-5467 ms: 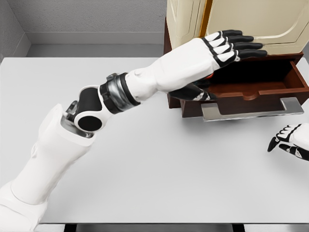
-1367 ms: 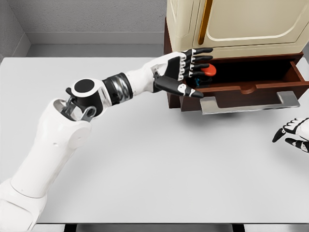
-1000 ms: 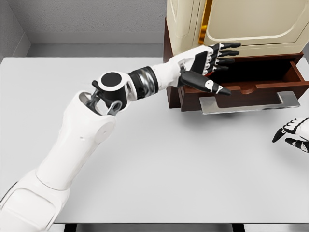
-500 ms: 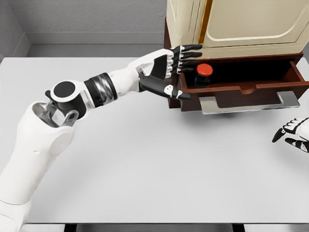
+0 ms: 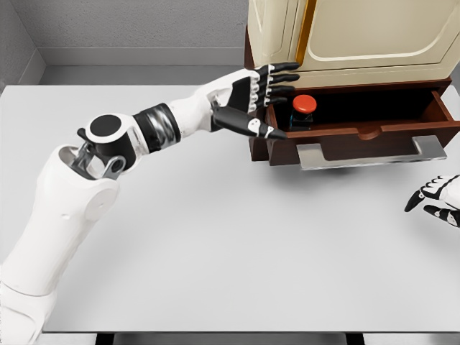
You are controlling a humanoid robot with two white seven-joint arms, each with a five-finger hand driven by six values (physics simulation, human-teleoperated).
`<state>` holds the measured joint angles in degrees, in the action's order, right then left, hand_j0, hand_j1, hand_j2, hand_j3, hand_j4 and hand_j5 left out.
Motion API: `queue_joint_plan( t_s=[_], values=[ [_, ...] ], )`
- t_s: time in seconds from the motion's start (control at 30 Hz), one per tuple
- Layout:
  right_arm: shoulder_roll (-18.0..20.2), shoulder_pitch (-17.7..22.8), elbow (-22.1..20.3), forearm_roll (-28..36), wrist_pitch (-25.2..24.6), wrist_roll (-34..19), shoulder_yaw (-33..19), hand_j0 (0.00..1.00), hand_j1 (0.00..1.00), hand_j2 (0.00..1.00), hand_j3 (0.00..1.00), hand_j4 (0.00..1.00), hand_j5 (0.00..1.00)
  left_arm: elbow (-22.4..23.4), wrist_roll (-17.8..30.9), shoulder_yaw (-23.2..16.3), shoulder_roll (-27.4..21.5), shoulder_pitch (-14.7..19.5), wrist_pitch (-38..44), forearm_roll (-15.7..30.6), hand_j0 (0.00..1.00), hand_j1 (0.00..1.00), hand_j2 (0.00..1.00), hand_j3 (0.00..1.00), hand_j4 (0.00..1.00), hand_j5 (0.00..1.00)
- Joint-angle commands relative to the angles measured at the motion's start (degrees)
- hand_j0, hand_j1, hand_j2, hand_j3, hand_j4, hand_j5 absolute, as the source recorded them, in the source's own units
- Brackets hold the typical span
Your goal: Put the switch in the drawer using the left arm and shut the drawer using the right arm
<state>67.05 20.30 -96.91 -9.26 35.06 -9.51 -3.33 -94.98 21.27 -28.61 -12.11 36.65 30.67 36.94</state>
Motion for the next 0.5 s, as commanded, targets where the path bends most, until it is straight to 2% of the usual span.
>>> queue_joint_plan(
  t_s=[0.0,0.23,0.37,0.47],
  values=[
    [0.1,0.0,0.0,0.4,-0.1,0.0,0.0,0.5,0.5,0.5,0.5,0.5,0.5,1.0,0.0,-0.9,1.5,0.0,0.0,-0.1,1.0,1.0,1.0,1.0,1.0,1.0],
    [0.2,0.0,0.1,0.4,-0.1,0.0,0.0,0.5,0.5,0.5,0.5,0.5,0.5,2.8,0.0,-2.0,6.8,0.5,0.0,-3.6,1.0,1.0,1.0,1.0,1.0,1.0],
    [0.1,0.0,0.1,0.4,-0.1,0.0,0.0,0.5,0.5,0.5,0.5,0.5,0.5,2.5,0.0,-1.4,6.2,1.1,0.0,-3.5,1.0,1.0,1.0,1.0,1.0,1.0],
    [0.1,0.0,0.1,0.4,-0.1,0.0,0.0,0.5,0.5,0.5,0.5,0.5,0.5,2.5,0.0,0.0,3.9,1.1,0.0,-3.1,1.0,1.0,1.0,1.0,1.0,1.0]
  ],
)
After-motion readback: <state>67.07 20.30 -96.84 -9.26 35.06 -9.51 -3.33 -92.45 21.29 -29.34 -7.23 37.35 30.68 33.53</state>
